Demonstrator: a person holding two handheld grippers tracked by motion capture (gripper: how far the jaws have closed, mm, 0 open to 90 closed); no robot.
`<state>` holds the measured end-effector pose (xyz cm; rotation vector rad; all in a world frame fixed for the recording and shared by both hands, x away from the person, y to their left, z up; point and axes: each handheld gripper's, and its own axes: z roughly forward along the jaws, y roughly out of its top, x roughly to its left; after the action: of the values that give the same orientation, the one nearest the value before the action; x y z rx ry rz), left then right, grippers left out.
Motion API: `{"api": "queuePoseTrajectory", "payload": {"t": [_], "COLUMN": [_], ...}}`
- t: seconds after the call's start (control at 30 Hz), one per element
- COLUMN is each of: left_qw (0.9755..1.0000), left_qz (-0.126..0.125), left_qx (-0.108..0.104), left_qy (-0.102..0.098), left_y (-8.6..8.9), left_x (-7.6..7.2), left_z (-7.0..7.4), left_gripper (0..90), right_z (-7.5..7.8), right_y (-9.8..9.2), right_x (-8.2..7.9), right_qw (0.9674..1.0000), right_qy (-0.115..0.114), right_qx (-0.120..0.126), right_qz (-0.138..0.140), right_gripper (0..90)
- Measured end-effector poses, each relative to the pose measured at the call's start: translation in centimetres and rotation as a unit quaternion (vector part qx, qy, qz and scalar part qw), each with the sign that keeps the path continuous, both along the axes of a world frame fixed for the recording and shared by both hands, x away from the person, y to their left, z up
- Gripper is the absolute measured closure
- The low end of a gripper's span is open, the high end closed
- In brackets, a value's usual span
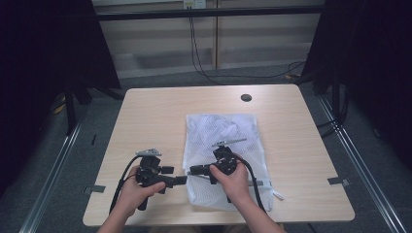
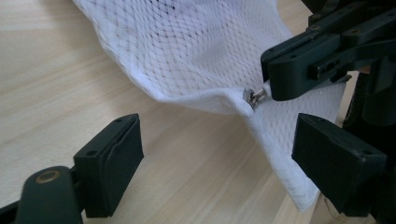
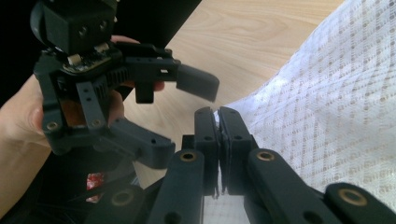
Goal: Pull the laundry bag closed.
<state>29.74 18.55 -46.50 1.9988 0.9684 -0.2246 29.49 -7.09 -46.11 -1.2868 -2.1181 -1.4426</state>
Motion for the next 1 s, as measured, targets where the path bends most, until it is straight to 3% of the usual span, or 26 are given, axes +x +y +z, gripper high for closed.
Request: {"api": "queuePoseTrajectory", "payload": {"t": [0.23,0.43,0.6,0.73,1.0], "left_qw": [0.9998,0.9996,0.9995,0.9990,0.9987], "left_qz": [-0.006,-0.016,-0.016,-0.017,-0.029], "left_qx": [0.002,0.011,0.009,0.005,-0.007], "left_qy": [0.018,0.019,0.025,0.040,0.041], "left_y": [-0.7,-1.1,-1.2,-1.5,-2.1], "left_x": [-0.1,-0.2,-0.2,-0.2,-0.2], "left_z": [-0.3,-0.5,-0.6,-0.8,-0.8], "left_gripper": [20.1,23.8,25.5,25.7,36.1], "right_z": [0.1,0.3,0.4,0.5,0.6], "right_y": [0.1,0.1,0.2,0.2,0.4], "right_x": [0.0,0.0,0.0,0.1,0.0], "right_qw": [1.0000,1.0000,1.0000,0.9999,0.9999], "right_qy": [-0.004,-0.002,-0.004,-0.006,-0.004], "right_qx": [0.002,0.006,0.008,0.014,0.016], "right_qz": [0.001,0.001,0.002,0.002,0.004], "right_gripper": [87.7,87.7,87.7,87.7,87.7]}}
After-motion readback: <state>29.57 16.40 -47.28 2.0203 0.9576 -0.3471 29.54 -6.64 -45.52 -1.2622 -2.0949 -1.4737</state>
